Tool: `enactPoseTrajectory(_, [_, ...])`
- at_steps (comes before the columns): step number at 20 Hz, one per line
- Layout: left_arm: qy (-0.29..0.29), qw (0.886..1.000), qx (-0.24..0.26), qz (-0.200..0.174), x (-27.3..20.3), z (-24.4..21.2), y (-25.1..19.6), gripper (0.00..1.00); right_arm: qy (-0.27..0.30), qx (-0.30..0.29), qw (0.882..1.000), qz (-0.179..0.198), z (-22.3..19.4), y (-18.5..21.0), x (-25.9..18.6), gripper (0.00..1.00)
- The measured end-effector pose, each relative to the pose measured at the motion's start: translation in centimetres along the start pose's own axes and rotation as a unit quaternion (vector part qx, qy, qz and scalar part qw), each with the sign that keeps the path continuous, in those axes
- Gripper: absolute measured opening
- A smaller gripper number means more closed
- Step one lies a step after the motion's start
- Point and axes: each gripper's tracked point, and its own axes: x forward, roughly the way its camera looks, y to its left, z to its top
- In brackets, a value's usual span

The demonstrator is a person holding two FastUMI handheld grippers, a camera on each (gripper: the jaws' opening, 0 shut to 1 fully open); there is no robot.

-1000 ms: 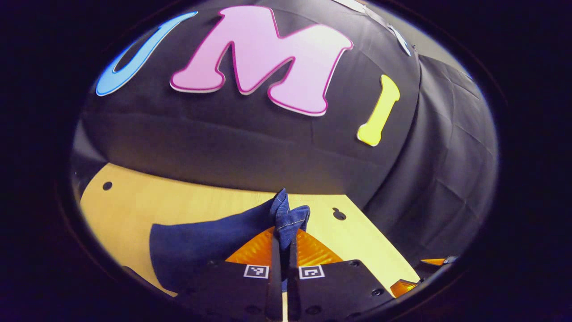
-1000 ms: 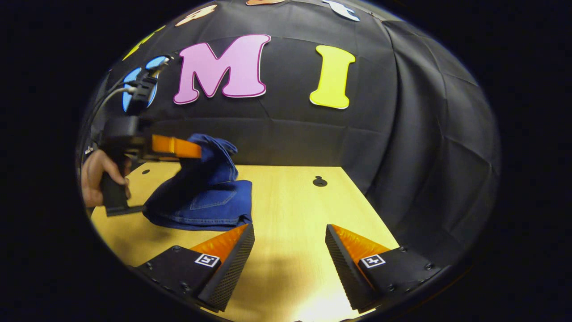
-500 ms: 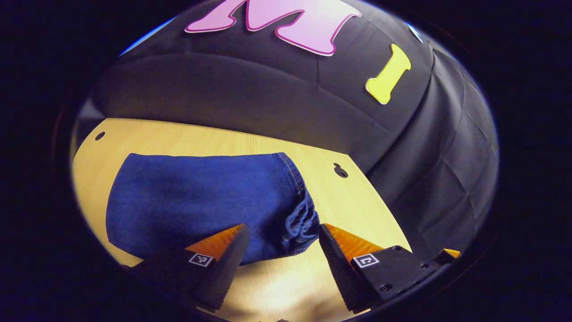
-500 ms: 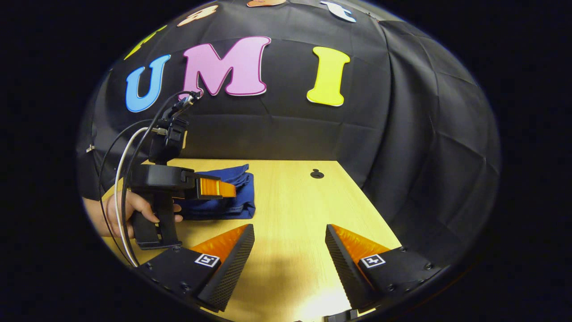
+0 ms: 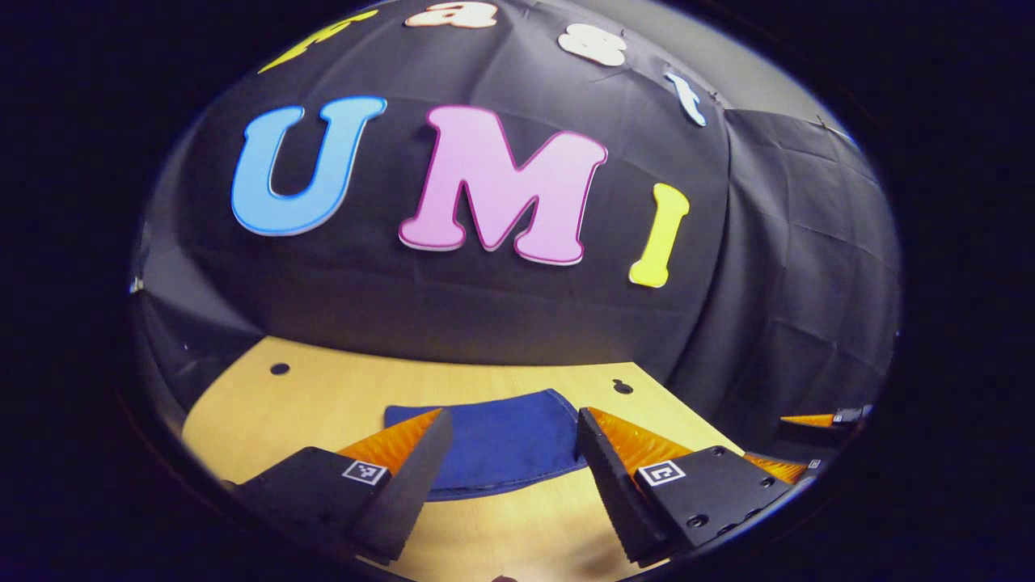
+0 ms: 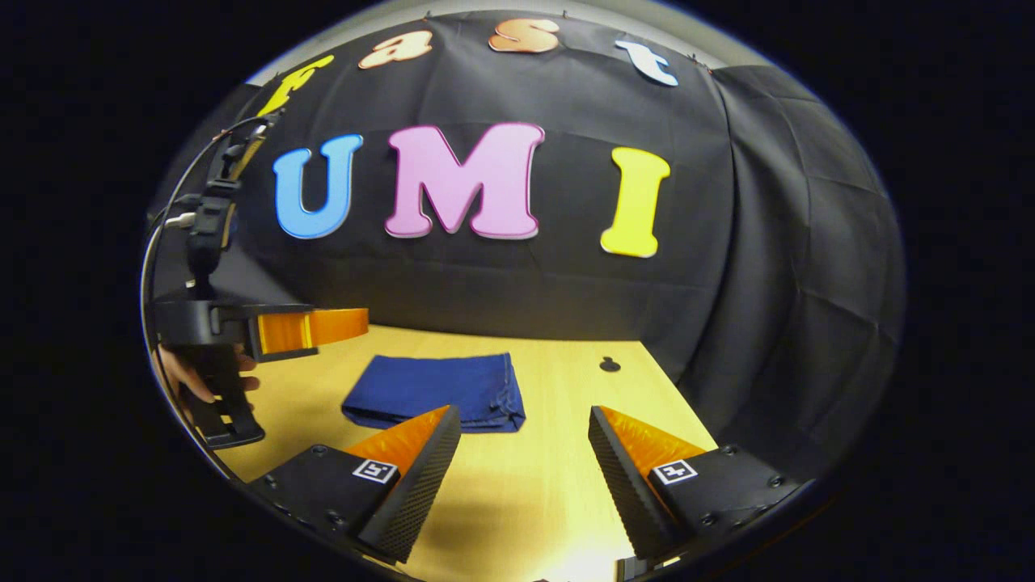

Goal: Grasp the waist and the cuffs of the jeans and fold them to make the two legs overlap; first hold the waist and fold one-third of the jeans toward the cuffs, then hold the cuffs and fold the remaining one-third in the same direction to finish folding.

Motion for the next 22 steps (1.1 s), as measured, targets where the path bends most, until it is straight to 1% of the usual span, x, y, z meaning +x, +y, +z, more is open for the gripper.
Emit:
enactPoseTrajectory(1, [-0.015, 1.0, 0.013, 0.003, -2.2, 1.8, 0.2, 0.96, -0.017, -0.003, 1.0, -0.001, 1.9, 0.3, -0.7, 0.98])
enactPoseTrajectory(3, [-0.037, 0.999, 0.026, 0.023, -6.8, 4.8, 0.1, 0.96, -0.049, 0.01, 0.999, 0.002, 4.8, 1.2, -2.4, 0.98])
enactPoseTrajectory(5, [-0.057, 0.998, 0.016, 0.033, -9.1, 6.3, -0.3, 0.96, -0.075, 0.027, 0.997, 0.001, 7.4, 1.9, -4.6, 0.97])
enactPoseTrajectory(7, [-0.079, 0.996, 0.001, 0.043, -12.3, 7.3, 1.2, 0.96, -0.095, 0.035, 0.995, -0.002, 9.4, 2.6, -7.2, 0.97])
enactPoseTrajectory(10, [-0.097, 0.994, 0.003, 0.059, -16.1, 7.3, 2.5, 0.96, -0.117, 0.036, 0.992, -0.02, 11.0, 2.8, -10.8, 0.98])
enactPoseTrajectory(12, [-0.095, 0.993, 0.006, 0.064, -17.9, 7.0, 3.3, 0.96, -0.121, 0.04, 0.991, -0.032, 11.4, 2.9, -12.6, 0.97])
enactPoseTrajectory(14, [-0.097, 0.993, 0.001, 0.067, -18.5, 7.5, 3.3, 0.96, -0.126, 0.043, 0.991, -0.03, 11.9, 3.1, -13.3, 0.97])
enactPoseTrajectory(15, [-0.099, 0.992, 0.001, 0.073, -18.7, 7.7, 3.4, 0.96, -0.13, 0.043, 0.99, -0.026, 12.4, 3.2, -13.5, 0.97])
enactPoseTrajectory(16, [-0.102, 0.991, 0.003, 0.082, -19.2, 8.1, 3.7, 0.96, -0.133, 0.044, 0.99, -0.021, 12.7, 3.1, -13.5, 0.92])
enactPoseTrajectory(17, [-0.106, 0.99, 0.005, 0.09, -19.6, 8.3, 4.0, 0.96, -0.138, 0.046, 0.989, -0.015, 13.1, 3.2, -13.4, 0.97])
enactPoseTrajectory(18, [-0.112, 0.989, 0.007, 0.098, -20.6, 8.5, 4.3, 0.96, -0.144, 0.046, 0.988, -0.008, 13.5, 3.2, -13.2, 0.97])
enactPoseTrajectory(19, [-0.112, 0.988, 0.006, 0.108, -20.9, 8.9, 4.4, 0.92, -0.146, 0.047, 0.988, 0.001, 13.9, 3.4, -12.9, 0.97])
enactPoseTrajectory(20, [-0.105, 0.988, 0.0, 0.115, -20.8, 8.7, 4.2, 0.96, -0.136, 0.048, 0.989, 0.017, 13.7, 3.9, -12.7, 0.97])
enactPoseTrajectory(21, [-0.107, 0.988, -0.007, 0.113, -20.8, 8.7, 3.8, 0.96, -0.14, 0.041, 0.989, 0.028, 13.8, 4.3, -12.6, 0.97])
enactPoseTrajectory(22, [-0.118, 0.987, -0.011, 0.108, -20.6, 9.4, 3.0, 0.96, -0.151, 0.031, 0.988, 0.027, 14.5, 3.7, -12.5, 0.98])
